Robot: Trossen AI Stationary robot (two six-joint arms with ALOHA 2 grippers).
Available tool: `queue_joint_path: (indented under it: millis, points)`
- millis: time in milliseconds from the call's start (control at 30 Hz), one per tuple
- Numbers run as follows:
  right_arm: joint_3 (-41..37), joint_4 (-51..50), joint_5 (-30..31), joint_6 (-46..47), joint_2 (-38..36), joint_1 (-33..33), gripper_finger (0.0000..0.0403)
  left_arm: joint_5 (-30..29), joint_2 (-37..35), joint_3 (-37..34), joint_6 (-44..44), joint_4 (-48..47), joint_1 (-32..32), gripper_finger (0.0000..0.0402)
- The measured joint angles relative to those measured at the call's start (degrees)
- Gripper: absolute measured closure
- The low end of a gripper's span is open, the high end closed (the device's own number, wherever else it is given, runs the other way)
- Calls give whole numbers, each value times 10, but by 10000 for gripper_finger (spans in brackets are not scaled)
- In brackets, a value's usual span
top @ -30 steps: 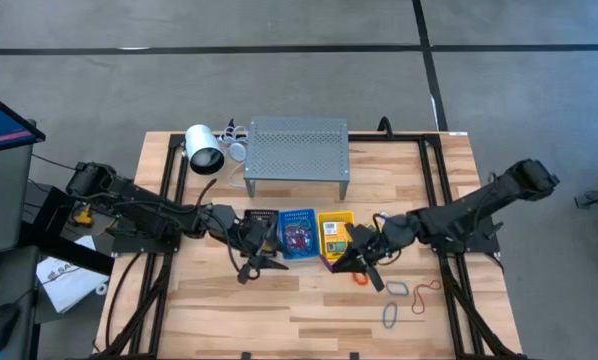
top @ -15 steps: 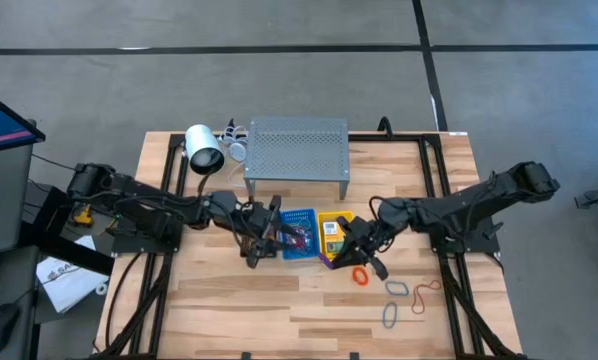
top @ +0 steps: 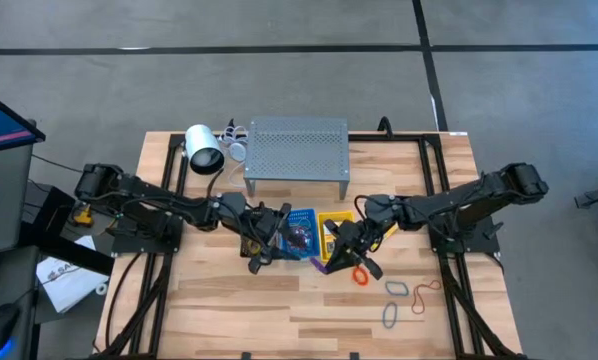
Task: Pick & Place Office Desk Supplies
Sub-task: Put the violet spring keychain into the black basket
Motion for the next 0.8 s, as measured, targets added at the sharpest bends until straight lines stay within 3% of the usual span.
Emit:
queue_joint_path:
  millis: [800]
  points:
    - [5,69,-31,0,21,-23,395,-21,-1,0,-6,5,-4,252]
